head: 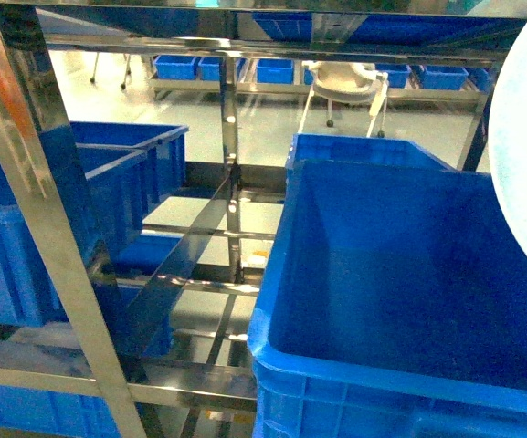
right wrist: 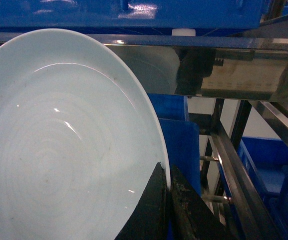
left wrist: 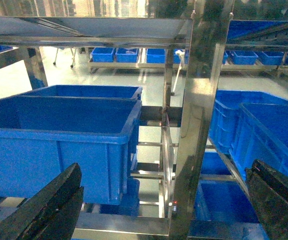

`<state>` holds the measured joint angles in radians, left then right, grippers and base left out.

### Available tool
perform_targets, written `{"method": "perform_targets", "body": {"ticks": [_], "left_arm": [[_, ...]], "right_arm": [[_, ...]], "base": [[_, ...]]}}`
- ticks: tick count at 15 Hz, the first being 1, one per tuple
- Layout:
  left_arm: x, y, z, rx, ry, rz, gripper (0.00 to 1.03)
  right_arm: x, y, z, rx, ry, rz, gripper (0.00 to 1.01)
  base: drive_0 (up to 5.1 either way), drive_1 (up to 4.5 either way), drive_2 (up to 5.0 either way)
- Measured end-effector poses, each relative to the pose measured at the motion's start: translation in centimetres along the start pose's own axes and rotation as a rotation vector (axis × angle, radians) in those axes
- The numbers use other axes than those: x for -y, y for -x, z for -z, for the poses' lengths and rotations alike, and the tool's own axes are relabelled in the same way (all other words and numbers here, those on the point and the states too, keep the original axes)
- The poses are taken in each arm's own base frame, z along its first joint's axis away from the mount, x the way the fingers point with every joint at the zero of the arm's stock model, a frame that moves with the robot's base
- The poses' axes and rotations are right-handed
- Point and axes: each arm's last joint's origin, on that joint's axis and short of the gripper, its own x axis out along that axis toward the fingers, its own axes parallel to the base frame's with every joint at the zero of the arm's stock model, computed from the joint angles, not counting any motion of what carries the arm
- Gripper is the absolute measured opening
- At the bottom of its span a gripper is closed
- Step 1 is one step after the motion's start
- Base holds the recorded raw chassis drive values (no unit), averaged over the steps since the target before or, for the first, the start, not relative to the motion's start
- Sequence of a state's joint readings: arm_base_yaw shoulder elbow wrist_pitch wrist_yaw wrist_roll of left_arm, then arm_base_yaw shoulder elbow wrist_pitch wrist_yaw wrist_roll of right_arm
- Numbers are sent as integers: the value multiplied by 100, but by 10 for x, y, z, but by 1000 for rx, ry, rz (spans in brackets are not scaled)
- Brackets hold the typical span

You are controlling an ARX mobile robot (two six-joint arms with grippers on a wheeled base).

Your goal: Place blue tray on left shelf second layer neatly

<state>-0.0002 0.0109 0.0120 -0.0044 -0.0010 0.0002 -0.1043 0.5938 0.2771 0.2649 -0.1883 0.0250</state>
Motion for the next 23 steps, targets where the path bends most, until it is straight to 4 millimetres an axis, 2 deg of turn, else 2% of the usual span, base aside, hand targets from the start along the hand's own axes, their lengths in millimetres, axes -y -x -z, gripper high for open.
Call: {"method": "perform_targets", "body": {"ticks": [9,14,16,18,20,23], "left_arm": [[0,0,0,0,0,0,98],[0,0,0,0,0,0,98],[0,0,0,0,0,0,98],[0,0,0,0,0,0,98],[0,0,0,0,0,0,98],[0,0,0,0,0,0,98]], "right_arm": [[0,0,1,-13,-4,-7,2],[0,-1,17,-189,-100,-136,2],[14,-22,22,-363,-304,-103,2],[23,-49,20,-408,-457,-60,2],[30,-70,18,-410,-533,-35,2],[31,-103,35,-485,-608,43,2]], "base": [[0,0,0],[0,0,0],[0,0,0],[0,0,0],[0,0,0],[0,0,0]]}}
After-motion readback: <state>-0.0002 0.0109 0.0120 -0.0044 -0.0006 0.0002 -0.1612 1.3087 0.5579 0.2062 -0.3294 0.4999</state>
